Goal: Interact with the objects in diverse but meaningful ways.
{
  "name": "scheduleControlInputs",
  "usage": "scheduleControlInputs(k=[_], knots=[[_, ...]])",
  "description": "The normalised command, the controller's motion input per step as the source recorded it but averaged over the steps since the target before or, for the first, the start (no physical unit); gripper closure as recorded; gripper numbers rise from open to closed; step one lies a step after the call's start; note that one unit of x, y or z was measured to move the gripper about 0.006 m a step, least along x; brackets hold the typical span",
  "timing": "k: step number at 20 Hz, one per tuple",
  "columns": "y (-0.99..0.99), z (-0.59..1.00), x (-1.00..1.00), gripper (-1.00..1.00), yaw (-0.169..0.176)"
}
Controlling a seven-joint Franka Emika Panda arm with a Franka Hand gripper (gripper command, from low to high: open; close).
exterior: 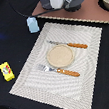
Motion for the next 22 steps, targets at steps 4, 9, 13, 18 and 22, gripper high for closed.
scheduleControlInputs(k=[4, 9, 13, 18, 22], knots=[[0.6, -0.01, 0.38, 1.0, -0.007], [0.36, 0.0, 0.13, 1.0, 0.0], [0.13, 0.0, -0.14, 1.0, 0.007], [0.01, 0.0, -0.11, 1.0, 0.003], [0.18, 0.0, -0.15, 1.0, 0.029]])
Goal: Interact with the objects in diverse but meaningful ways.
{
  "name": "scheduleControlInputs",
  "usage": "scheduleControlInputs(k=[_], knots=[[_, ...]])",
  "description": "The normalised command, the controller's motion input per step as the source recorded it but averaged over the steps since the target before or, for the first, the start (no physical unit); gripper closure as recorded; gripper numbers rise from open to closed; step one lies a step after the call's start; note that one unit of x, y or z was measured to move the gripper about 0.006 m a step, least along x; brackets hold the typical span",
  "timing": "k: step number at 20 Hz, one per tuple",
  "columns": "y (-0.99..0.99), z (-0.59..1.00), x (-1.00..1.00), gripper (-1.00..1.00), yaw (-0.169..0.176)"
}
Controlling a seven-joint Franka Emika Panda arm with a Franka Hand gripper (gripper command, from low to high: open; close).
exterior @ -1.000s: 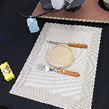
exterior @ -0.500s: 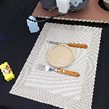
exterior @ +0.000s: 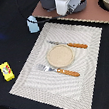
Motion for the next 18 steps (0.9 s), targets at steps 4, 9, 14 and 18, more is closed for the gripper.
scheduleControlInputs(k=[4, 9, 14, 18], knots=[[0.55, 0.03, -0.11, 1.0, 0.071], [0.66, 0.11, -0.16, 1.0, 0.08], [0.61, 0.12, -0.13, 1.0, 0.065], [0.38, 0.14, 0.26, -1.0, 0.004]])
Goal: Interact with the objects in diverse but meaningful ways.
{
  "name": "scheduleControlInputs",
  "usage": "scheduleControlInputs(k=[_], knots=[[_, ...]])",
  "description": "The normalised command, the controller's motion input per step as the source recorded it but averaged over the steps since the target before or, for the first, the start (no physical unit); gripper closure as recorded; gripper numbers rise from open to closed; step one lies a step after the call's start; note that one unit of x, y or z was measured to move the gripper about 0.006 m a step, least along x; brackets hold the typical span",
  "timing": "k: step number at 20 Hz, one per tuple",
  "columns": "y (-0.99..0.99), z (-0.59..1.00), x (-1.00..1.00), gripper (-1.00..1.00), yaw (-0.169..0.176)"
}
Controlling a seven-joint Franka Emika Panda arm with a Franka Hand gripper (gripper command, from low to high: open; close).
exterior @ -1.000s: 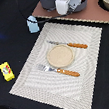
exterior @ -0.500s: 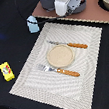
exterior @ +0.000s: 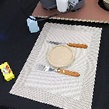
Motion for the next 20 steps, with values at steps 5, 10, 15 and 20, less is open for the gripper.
scheduleControlInputs(k=[5, 10, 15, 20], knots=[[0.24, 0.26, 0.66, -1.0, 0.0], [0.2, 0.31, 0.74, -1.0, 0.0], [0.12, 0.24, 0.58, -1.0, 0.0], [0.06, 0.14, 0.4, -1.0, 0.0]])
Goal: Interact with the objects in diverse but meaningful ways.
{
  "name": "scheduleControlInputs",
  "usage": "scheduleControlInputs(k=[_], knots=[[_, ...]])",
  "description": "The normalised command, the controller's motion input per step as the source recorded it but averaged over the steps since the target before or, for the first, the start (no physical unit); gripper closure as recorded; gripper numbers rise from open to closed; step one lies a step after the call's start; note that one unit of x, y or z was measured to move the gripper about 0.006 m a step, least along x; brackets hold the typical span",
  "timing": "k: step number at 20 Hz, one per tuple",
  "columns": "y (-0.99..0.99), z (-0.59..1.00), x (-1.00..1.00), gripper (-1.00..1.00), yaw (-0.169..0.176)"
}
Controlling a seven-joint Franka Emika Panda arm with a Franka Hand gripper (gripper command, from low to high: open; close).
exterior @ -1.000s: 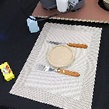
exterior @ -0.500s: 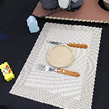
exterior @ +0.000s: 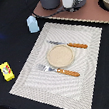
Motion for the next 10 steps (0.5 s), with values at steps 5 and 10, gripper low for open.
scheduleControlInputs(k=[5, 10], knots=[[0.01, 0.05, 0.3, -1.0, 0.011], [0.0, 0.0, 0.18, -1.0, 0.043]])
